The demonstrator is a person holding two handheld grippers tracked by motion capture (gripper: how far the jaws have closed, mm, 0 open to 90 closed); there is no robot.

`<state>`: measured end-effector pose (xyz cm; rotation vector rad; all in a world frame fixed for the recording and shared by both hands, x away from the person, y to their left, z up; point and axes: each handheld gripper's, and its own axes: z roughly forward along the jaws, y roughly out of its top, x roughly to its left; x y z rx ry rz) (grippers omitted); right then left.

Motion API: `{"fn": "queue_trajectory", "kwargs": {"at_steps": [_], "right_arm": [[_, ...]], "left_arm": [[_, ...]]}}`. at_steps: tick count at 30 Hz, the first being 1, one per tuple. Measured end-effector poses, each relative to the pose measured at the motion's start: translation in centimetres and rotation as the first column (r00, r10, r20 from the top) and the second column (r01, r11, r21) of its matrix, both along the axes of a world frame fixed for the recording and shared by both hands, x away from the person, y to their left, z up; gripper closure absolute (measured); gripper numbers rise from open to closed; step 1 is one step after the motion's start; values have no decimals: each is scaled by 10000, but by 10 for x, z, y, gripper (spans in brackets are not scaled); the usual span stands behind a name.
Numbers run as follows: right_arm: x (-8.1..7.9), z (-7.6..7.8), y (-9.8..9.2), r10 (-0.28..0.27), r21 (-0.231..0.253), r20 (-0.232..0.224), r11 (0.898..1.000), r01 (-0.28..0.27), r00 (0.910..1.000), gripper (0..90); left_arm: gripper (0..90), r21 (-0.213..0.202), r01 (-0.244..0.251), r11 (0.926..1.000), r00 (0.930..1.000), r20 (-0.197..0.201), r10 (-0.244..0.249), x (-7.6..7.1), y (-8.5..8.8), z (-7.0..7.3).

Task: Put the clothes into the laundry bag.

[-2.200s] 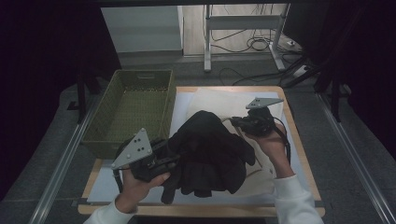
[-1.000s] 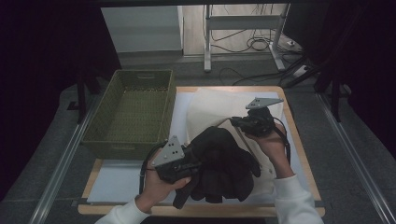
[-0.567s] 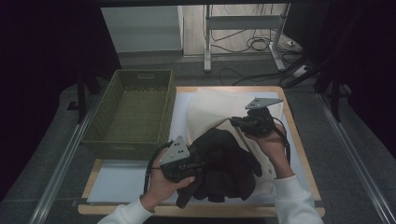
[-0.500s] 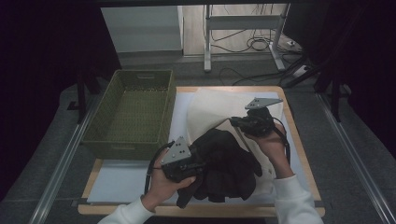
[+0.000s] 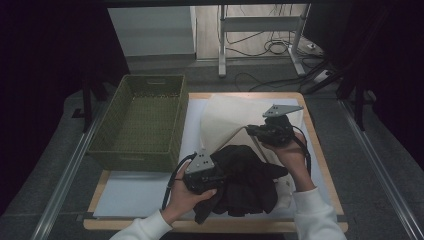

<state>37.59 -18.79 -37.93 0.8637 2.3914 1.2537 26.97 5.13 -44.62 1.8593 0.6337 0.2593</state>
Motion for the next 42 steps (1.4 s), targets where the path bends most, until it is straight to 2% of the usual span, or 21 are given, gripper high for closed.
{"fn": "queue_trajectory", "kwargs": {"at_steps": [13,17,32,42], "right_arm": [[-2,0,4,151,-130,-23,9998,-152,9999,866],[-3,1,5,203,-153,0,9997,-203,9998,868],[-6,4,6,322,-70,-14,9995,-322,9995,874],[-9,8,4,337,-1,74,9994,-337,9994,878]], "left_arm": [[653,647,-512,9966,9986,136,504,19,-16,-13],[652,717,-606,9956,9981,-24,610,26,-21,-16],[653,1007,-1000,9899,9948,-99,1015,42,-31,-12],[653,1267,-1225,9843,9924,33,1231,50,-35,-10]]}}
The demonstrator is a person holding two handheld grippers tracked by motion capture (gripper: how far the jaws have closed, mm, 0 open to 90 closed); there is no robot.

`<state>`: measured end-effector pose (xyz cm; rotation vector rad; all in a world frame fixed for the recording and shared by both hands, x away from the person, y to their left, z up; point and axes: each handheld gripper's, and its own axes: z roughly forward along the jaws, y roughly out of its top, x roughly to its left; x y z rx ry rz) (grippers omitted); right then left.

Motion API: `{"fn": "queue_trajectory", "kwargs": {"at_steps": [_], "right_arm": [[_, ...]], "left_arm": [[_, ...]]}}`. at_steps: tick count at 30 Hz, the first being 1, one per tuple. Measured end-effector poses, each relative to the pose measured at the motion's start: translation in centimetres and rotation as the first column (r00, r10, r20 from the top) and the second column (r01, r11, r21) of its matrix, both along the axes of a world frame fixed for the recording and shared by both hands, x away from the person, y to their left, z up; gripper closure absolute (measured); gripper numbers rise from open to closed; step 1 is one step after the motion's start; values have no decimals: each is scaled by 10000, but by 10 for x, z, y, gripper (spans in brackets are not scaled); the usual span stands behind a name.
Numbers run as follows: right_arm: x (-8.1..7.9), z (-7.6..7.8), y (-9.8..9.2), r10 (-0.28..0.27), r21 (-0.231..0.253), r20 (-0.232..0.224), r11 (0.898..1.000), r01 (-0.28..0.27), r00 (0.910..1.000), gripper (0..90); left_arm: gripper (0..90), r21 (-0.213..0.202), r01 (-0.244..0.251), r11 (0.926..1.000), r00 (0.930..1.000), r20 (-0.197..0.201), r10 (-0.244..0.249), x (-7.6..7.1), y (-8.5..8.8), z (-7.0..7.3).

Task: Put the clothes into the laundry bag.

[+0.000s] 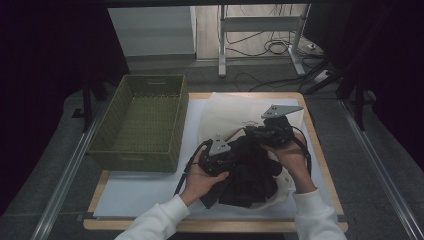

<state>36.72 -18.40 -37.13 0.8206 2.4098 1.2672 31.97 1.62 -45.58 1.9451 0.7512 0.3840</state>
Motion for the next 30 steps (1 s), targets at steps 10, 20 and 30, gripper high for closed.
{"fn": "queue_trajectory", "kwargs": {"at_steps": [10,20,30], "right_arm": [[-8,7,5,330,56,139,9994,-331,9994,878],[-10,8,6,363,130,200,9992,-365,9991,878],[-9,8,3,276,182,175,9994,-280,9995,878]], "left_arm": [[653,62,-483,9988,9988,-74,484,9,-1,0],[650,232,-716,9972,9972,249,710,20,-16,-2],[616,134,-622,9980,9977,279,618,27,-27,-9]]}}
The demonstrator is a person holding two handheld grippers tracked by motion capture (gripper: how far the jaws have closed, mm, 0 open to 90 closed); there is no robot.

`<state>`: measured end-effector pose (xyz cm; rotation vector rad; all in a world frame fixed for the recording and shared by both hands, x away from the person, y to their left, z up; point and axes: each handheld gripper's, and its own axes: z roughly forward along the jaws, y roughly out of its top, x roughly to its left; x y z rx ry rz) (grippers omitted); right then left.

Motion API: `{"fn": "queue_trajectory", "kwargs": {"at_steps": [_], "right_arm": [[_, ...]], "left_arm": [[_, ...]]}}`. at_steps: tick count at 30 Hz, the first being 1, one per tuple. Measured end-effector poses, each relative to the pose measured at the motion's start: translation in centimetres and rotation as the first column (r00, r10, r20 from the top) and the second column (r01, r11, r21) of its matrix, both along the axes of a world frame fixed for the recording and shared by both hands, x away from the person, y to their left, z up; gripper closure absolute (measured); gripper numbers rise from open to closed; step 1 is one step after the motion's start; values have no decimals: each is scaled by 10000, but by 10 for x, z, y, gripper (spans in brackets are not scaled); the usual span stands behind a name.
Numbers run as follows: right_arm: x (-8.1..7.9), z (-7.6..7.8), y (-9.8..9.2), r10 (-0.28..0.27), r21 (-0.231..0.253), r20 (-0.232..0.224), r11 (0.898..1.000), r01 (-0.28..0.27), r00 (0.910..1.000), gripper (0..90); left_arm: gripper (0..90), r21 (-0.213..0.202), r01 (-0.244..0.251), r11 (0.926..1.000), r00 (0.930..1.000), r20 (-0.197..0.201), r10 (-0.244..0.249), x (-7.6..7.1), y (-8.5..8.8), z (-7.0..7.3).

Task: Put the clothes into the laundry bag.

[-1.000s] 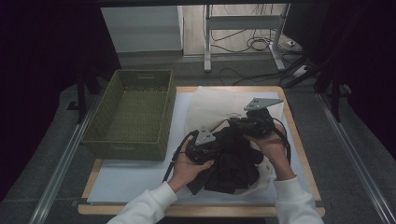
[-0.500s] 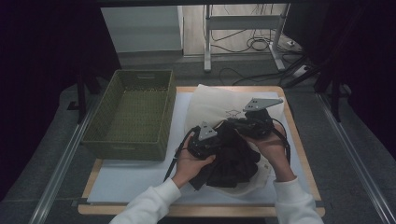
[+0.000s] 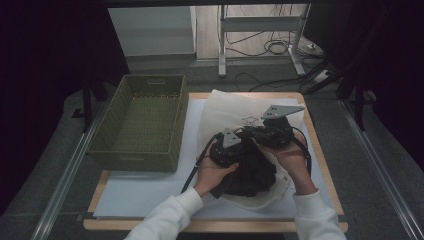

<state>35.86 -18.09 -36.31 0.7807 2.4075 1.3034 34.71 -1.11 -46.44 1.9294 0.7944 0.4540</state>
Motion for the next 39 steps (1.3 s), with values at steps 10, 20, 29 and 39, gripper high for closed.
{"fn": "queue_trajectory", "kwargs": {"at_steps": [10,20,29,39], "right_arm": [[4,-3,-5,-211,15,-34,9998,211,9998,877],[6,-4,-6,-307,8,-24,9995,307,9995,876],[6,-5,-6,-345,13,-56,9994,345,9994,876],[7,-6,-7,-356,6,-87,9994,356,9993,876]], "left_arm": [[257,-665,638,9957,9980,48,-637,-20,16,10],[198,-1219,1278,9843,9917,44,-1282,-55,51,28],[342,-1098,1342,9849,9907,-72,-1358,-74,75,29],[864,-1059,2020,9737,9743,-797,-2108,-74,86,17]]}}
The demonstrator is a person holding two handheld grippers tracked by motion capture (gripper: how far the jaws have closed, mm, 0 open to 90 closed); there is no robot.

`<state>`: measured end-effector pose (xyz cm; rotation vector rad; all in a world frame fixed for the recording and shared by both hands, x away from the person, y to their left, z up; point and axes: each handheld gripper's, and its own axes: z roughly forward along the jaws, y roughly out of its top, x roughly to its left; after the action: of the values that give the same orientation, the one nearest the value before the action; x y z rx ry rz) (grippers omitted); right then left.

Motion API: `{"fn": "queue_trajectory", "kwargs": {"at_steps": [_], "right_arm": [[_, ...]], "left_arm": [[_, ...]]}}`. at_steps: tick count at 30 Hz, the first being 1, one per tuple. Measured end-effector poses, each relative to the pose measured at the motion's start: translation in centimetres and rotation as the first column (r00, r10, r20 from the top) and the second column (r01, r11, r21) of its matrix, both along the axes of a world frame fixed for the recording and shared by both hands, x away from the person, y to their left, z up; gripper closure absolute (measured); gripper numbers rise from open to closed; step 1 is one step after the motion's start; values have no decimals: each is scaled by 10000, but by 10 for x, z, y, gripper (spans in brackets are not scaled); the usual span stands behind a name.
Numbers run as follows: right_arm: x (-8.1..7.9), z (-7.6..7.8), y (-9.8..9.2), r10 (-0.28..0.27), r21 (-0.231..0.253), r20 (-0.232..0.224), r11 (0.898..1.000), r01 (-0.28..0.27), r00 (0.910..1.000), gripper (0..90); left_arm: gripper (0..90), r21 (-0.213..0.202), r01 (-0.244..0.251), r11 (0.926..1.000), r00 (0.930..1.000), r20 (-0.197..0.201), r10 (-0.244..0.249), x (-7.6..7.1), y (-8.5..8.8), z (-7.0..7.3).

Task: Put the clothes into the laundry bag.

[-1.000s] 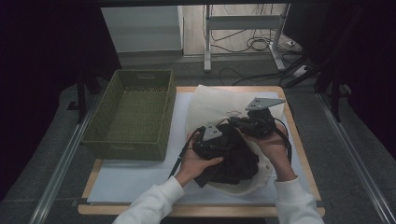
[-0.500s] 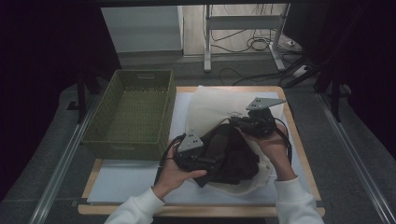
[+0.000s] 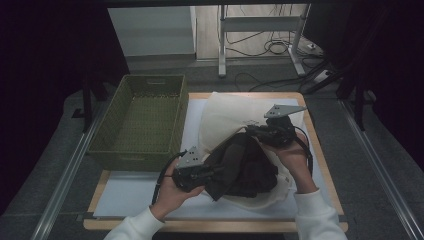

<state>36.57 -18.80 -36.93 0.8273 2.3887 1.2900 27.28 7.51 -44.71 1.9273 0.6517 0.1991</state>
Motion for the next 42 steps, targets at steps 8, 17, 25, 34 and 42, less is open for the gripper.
{"fn": "queue_trajectory", "kwargs": {"at_steps": [8,17,25,34,42], "right_arm": [[-1,0,2,36,-65,8,10000,-36,10000,875],[-2,1,3,53,-114,-10,9999,-53,10000,876],[-5,3,6,181,-161,43,9997,-180,9998,876],[-5,3,5,201,-104,19,9997,-201,9998,876],[-4,3,5,208,-120,36,9997,-207,9998,876]], "left_arm": [[900,810,144,9966,9998,-155,-132,11,-23,-24],[900,1235,-8,9923,10000,-65,16,26,-48,-35],[900,1489,-326,9883,9994,185,301,39,-64,-34],[900,1899,-556,9802,9972,594,451,46,-76,-32],[900,2117,-807,9740,9956,637,686,60,-85,-32]]}}
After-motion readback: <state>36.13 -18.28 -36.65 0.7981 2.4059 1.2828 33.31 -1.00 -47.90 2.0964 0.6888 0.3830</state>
